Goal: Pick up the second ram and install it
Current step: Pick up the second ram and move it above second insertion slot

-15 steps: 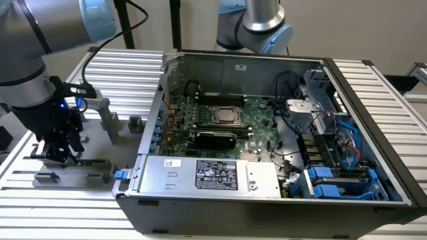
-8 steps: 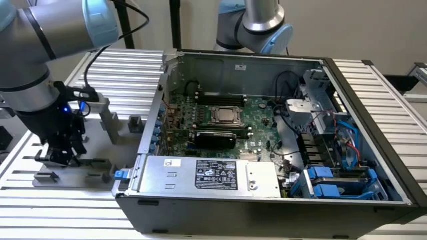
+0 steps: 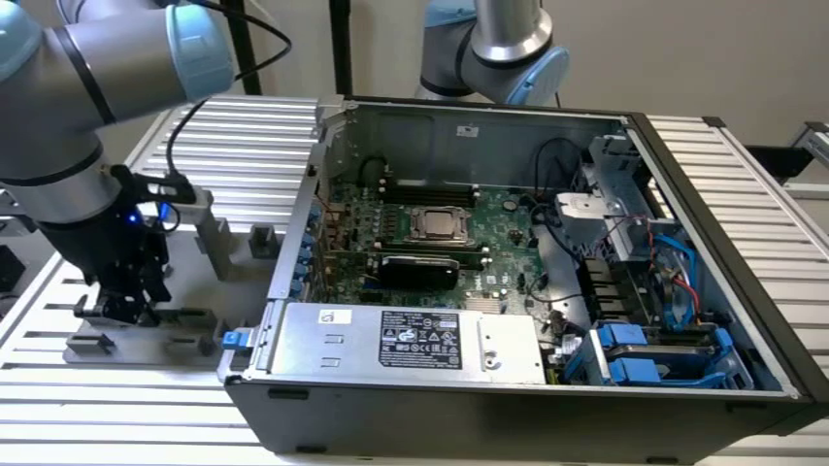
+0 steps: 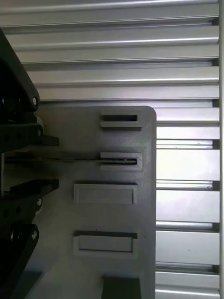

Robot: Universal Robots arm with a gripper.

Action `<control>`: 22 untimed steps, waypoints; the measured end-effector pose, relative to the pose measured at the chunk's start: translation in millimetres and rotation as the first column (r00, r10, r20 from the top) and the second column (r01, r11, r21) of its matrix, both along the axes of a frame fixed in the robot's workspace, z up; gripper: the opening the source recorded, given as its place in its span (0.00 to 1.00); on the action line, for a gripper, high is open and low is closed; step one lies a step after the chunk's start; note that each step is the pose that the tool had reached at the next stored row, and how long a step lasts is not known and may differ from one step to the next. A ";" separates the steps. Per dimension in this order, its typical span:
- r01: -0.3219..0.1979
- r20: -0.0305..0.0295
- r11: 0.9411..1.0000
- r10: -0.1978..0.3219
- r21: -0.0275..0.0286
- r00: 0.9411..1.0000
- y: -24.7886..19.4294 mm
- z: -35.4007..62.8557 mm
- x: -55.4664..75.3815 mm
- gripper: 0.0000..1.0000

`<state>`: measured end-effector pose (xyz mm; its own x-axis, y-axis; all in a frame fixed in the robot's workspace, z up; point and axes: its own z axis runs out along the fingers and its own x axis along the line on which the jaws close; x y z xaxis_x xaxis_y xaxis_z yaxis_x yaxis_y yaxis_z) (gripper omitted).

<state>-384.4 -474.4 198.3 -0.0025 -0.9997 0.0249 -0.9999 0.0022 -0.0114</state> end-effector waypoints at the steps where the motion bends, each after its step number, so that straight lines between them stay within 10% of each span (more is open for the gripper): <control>1: 0.000 -0.001 1.000 0.000 0.000 1.000 0.1 -0.5 0.0 1.00; 20: -0.001 -0.012 1.000 0.001 -0.009 1.000 3.3 -5.9 0.1 1.00; 21: -0.001 -0.012 1.000 0.001 -0.011 1.000 3.3 -6.0 0.1 0.00; 22: -0.001 -0.012 1.000 0.001 -0.013 1.000 3.3 -6.1 0.1 0.00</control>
